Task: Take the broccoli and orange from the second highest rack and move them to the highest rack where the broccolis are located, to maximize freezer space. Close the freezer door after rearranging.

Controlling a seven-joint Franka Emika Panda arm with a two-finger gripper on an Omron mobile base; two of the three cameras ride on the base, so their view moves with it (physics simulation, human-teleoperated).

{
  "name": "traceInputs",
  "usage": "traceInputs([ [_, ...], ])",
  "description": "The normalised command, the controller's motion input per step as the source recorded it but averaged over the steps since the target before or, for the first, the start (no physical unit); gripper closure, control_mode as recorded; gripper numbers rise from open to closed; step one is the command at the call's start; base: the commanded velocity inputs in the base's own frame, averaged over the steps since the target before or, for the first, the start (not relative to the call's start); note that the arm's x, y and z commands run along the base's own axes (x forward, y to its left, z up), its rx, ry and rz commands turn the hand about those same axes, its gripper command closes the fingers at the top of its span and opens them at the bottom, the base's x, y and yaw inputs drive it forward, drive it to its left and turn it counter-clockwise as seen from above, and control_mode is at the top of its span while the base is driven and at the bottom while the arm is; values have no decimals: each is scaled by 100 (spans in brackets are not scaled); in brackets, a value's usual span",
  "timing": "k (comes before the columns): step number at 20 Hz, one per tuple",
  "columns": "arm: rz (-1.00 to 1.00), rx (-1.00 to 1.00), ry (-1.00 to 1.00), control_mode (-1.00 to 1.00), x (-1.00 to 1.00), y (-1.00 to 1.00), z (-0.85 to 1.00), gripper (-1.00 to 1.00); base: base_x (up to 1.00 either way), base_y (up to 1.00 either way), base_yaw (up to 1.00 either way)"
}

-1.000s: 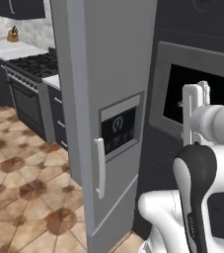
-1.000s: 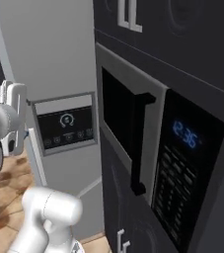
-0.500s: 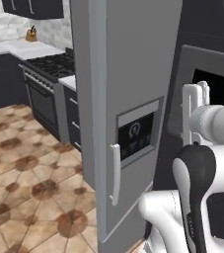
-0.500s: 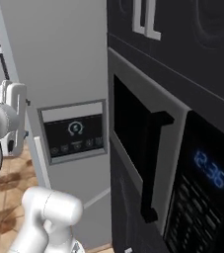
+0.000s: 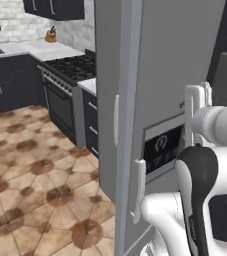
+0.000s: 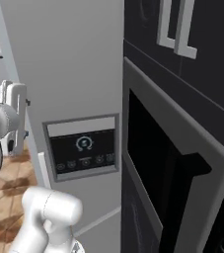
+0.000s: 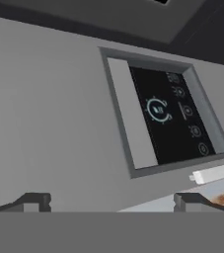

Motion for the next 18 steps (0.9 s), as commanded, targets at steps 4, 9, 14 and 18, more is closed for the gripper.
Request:
traceInputs([
  [4,2,6,0,-100,8,-1,0,-100,25,-4,11],
  [9,0,18,0,-100,47,0,0,-100,0,0,0],
  [14,-10,7,0,-100,62,3,0,-100,0,0,0],
  [18,-31,1,0,-100,65,2,-4,-100,0,0,0],
])
